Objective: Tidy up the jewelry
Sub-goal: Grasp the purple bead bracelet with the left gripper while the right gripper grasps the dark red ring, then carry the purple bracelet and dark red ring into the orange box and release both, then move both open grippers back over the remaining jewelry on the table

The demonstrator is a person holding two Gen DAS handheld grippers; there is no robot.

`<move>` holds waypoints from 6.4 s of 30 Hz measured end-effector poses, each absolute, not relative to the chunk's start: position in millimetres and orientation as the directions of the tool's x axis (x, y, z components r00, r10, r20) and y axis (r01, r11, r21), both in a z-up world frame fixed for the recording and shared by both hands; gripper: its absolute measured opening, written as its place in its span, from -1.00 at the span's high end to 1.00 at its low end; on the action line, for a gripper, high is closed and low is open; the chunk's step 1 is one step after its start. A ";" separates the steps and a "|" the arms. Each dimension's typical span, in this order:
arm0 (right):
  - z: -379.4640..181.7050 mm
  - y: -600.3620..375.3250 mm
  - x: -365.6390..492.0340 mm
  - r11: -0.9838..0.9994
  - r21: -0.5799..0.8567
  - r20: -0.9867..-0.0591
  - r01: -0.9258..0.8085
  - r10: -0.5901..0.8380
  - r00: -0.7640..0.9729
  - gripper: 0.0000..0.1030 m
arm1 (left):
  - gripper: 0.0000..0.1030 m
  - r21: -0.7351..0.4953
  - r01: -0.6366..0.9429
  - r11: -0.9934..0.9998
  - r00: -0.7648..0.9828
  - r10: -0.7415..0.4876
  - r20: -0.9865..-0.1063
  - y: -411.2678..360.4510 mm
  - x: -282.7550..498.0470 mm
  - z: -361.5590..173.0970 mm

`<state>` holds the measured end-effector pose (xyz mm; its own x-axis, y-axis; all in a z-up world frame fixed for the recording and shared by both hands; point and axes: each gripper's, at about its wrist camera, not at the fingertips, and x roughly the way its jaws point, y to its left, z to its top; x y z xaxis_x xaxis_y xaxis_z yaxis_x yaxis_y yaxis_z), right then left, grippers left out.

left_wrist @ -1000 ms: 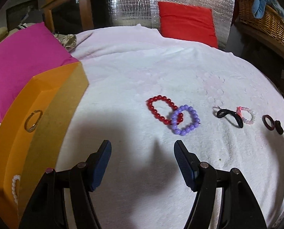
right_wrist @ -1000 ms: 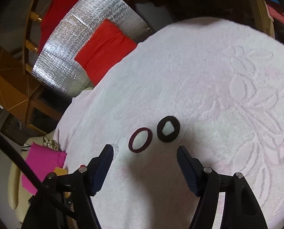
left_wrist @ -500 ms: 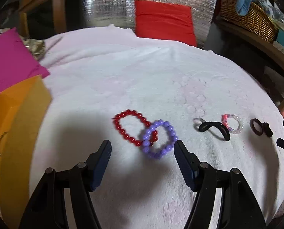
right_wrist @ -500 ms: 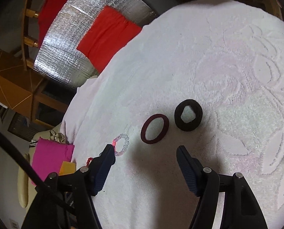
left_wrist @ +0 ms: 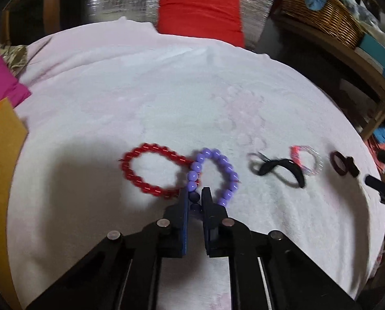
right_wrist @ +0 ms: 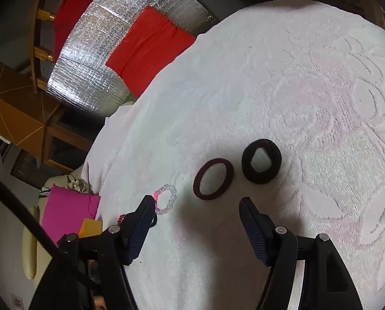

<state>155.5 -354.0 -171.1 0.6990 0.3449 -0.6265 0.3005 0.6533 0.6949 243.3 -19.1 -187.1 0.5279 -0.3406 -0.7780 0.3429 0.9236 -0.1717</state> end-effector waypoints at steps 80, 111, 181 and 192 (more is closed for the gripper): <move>-135.2 -133.2 160.2 0.915 0.373 -0.545 -0.154 0.351 0.761 0.88 | 0.82 -0.128 0.174 0.976 0.801 -0.216 -0.558 72.3 140.1 -84.7; -115.8 6.1 151.2 0.915 0.248 -0.565 -0.316 0.402 0.720 0.88 | 0.82 -0.214 -0.180 0.960 0.859 0.047 -0.510 236.4 113.6 -75.2; -131.6 -259.5 138.1 0.907 0.406 -0.648 0.115 0.196 0.736 -0.16 | -0.53 0.164 0.025 0.986 0.814 0.076 -0.575 -10.6 163.9 -115.6; -132.7 -271.7 137.2 0.895 0.425 -0.658 0.134 0.205 0.724 -0.16 | -0.53 0.162 0.054 0.985 0.807 0.052 -0.588 -25.6 166.4 -119.8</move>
